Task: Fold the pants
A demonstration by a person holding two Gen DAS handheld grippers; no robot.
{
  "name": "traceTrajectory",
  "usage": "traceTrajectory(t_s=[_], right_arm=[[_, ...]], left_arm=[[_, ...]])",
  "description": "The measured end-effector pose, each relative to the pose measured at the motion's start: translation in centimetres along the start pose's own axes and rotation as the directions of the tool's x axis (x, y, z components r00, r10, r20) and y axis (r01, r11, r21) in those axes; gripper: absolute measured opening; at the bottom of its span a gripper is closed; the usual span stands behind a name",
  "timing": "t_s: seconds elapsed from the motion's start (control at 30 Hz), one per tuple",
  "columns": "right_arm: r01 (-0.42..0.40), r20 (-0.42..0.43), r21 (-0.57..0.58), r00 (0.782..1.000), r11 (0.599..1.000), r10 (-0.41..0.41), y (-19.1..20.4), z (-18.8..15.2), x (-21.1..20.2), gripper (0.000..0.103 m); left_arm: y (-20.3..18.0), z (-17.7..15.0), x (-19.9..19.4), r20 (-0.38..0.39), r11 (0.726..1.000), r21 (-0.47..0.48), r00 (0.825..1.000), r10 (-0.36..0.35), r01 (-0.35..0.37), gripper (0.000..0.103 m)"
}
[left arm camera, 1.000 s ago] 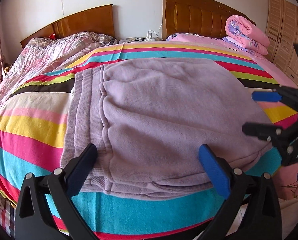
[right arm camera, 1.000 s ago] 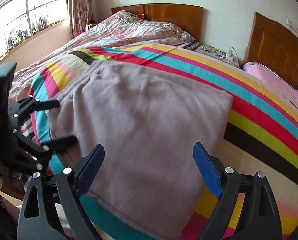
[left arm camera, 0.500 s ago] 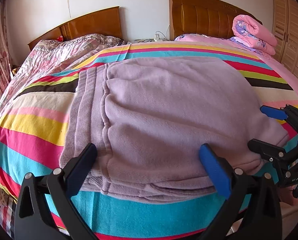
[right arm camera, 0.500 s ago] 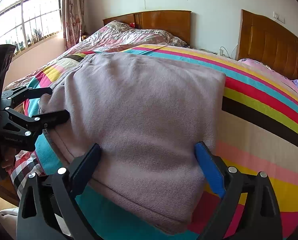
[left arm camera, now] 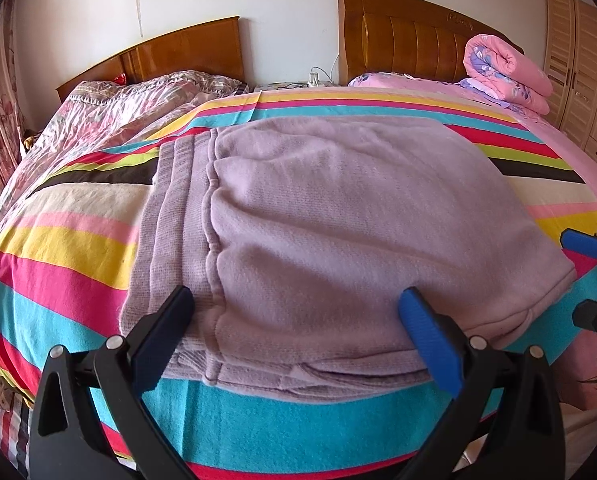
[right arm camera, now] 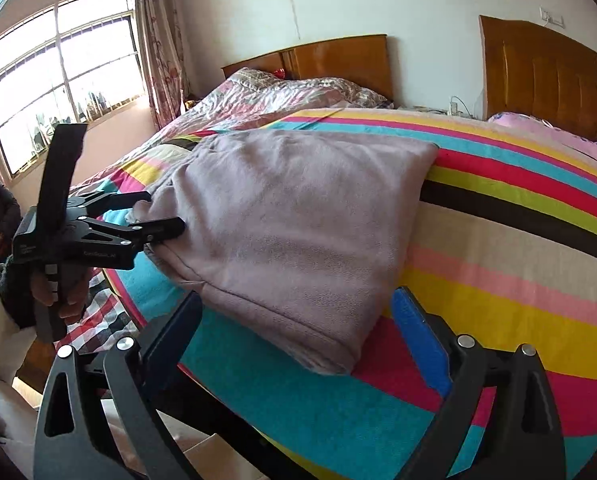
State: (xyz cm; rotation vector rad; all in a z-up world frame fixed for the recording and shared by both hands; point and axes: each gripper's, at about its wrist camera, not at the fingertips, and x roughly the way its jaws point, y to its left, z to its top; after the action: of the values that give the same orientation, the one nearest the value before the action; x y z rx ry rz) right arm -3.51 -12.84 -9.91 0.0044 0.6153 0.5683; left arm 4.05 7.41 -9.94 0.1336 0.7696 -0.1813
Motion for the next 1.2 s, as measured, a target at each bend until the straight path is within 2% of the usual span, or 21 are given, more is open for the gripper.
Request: traceTrajectory(t_s=[0.03, 0.1, 0.13, 0.17, 0.2, 0.27, 0.33, 0.43, 0.53, 0.63, 0.7, 0.77, 0.93, 1.03, 1.13, 1.2], right_arm=[[-0.033, -0.005, -0.021, 0.999, 0.999, 0.033, 0.7, -0.2, 0.1, 0.091], [-0.035, 0.008, -0.033, 0.999, 0.999, 0.035, 1.1, -0.9, -0.3, 0.093], [-0.035, 0.035, -0.009, 0.999, 0.999, 0.035, 0.7, -1.3, -0.8, 0.089], [0.006, 0.069, 0.035, 0.998, 0.999, -0.009, -0.1, -1.8, -1.6, 0.088], [0.084, 0.077, 0.073, 0.993, 0.994, -0.089, -1.0, -2.2, -2.1, 0.088], [0.218, 0.048, 0.082, 0.974, 0.972, -0.223, -2.5, -2.7, -2.2, 0.087], [0.282, 0.019, 0.076, 0.958, 0.956, -0.285, -3.4, -2.8, -1.8, 0.085], [0.298, 0.003, 0.006, 0.955, 0.955, -0.298, -2.6, -2.6, -0.9, 0.085], [0.268, 0.011, -0.035, 0.963, 0.963, -0.268, -1.3, -2.8, -1.1, 0.085], [0.333, 0.000, -0.037, 0.943, 0.942, -0.334, -1.9, -3.2, -0.8, 0.085], [0.317, -0.011, 0.010, 0.948, 0.948, -0.317, -2.9, -3.2, -0.8, 0.085], [0.328, -0.013, 0.015, 0.945, 0.944, -0.328, -3.0, -3.2, -0.7, 0.085], [0.390, -0.021, -0.069, 0.920, 0.918, -0.392, -2.1, -3.1, 0.1, 0.085], [0.402, -0.029, -0.088, 0.913, 0.911, -0.406, -2.3, -3.0, 0.3, 0.086], [0.488, 0.061, -0.117, 0.873, 0.865, -0.484, -1.4, -2.4, -0.4, 0.086], [0.517, 0.120, -0.102, 0.854, 0.850, -0.506, -0.9, -1.9, -1.1, 0.086]], left_arm=[[0.1, 0.0, 0.0, 0.000, 1.000, -0.001, 1.000, -0.001, 0.001, 0.102], [0.2, 0.1, -0.1, -0.008, 1.000, -0.005, 1.000, -0.009, 0.009, 0.102], [0.3, 0.1, -0.1, -0.014, 1.000, -0.009, 1.000, -0.015, 0.015, 0.102], [0.4, 0.2, -0.1, -0.020, 1.000, -0.011, 1.000, -0.020, 0.020, 0.102], [0.5, 0.4, -0.1, -0.026, 1.000, -0.014, 0.999, -0.027, 0.026, 0.102], [0.5, 0.5, 0.0, -0.034, 0.999, -0.026, 0.999, -0.036, 0.035, 0.102], [0.4, 0.6, 0.0, -0.039, 0.999, -0.030, 0.999, -0.038, 0.037, 0.102], [0.4, 0.7, 0.0, -0.049, 0.999, -0.031, 0.998, -0.039, 0.038, 0.102], [0.5, 1.0, 0.0, -0.062, 0.998, -0.039, 0.997, -0.053, 0.051, 0.102], [0.6, 1.0, 0.0, -0.063, 0.997, -0.043, 0.996, -0.062, 0.060, 0.101], [0.5, 0.9, 0.0, -0.061, 0.997, -0.043, 0.996, -0.061, 0.058, 0.101], [0.4, 0.9, 0.0, -0.059, 0.998, -0.042, 0.997, -0.057, 0.055, 0.101], [0.3, 0.8, 0.0, -0.056, 0.998, -0.042, 0.997, -0.059, 0.057, 0.101], [0.3, 0.7, -0.1, -0.055, 0.998, -0.041, 0.997, -0.057, 0.055, 0.101], [0.3, 0.7, -0.1, -0.055, 0.998, -0.042, 0.997, -0.058, 0.056, 0.101], [0.3, 0.7, -0.1, -0.055, 0.998, -0.042, 0.997, -0.059, 0.056, 0.101]])
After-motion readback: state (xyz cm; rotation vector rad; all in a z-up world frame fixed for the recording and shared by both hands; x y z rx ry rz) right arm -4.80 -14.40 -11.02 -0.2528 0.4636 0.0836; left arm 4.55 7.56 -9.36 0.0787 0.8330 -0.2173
